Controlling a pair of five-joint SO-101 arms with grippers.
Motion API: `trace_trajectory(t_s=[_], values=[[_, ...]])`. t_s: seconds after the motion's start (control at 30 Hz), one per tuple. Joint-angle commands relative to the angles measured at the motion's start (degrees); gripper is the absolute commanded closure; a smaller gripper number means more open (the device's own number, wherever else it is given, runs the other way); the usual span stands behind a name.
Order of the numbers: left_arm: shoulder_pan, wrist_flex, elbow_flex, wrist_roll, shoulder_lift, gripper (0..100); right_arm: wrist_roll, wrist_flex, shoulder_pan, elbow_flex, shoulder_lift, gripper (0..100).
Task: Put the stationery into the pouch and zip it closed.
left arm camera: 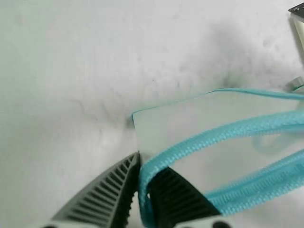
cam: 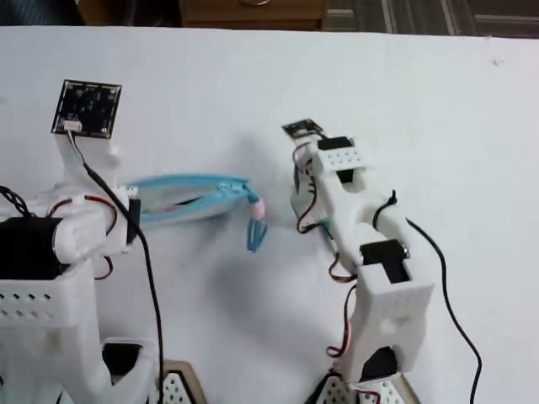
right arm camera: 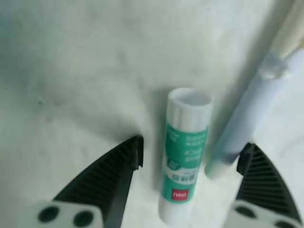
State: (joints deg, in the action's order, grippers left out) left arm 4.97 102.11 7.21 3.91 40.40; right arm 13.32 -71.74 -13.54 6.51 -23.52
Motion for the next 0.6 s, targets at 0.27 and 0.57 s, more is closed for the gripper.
trace_trajectory(t_s=[0.27, 0.57], values=[[0.6, -0.3, -1.7, -0.1, -0.2, 98, 5.6, 1.5, 0.4, -2.2, -3.7, 85.9], [0.6, -0.3, -1.7, -0.1, -0.2, 98, 8.5, -0.4, 0.7, -5.9, -3.6, 96.1]])
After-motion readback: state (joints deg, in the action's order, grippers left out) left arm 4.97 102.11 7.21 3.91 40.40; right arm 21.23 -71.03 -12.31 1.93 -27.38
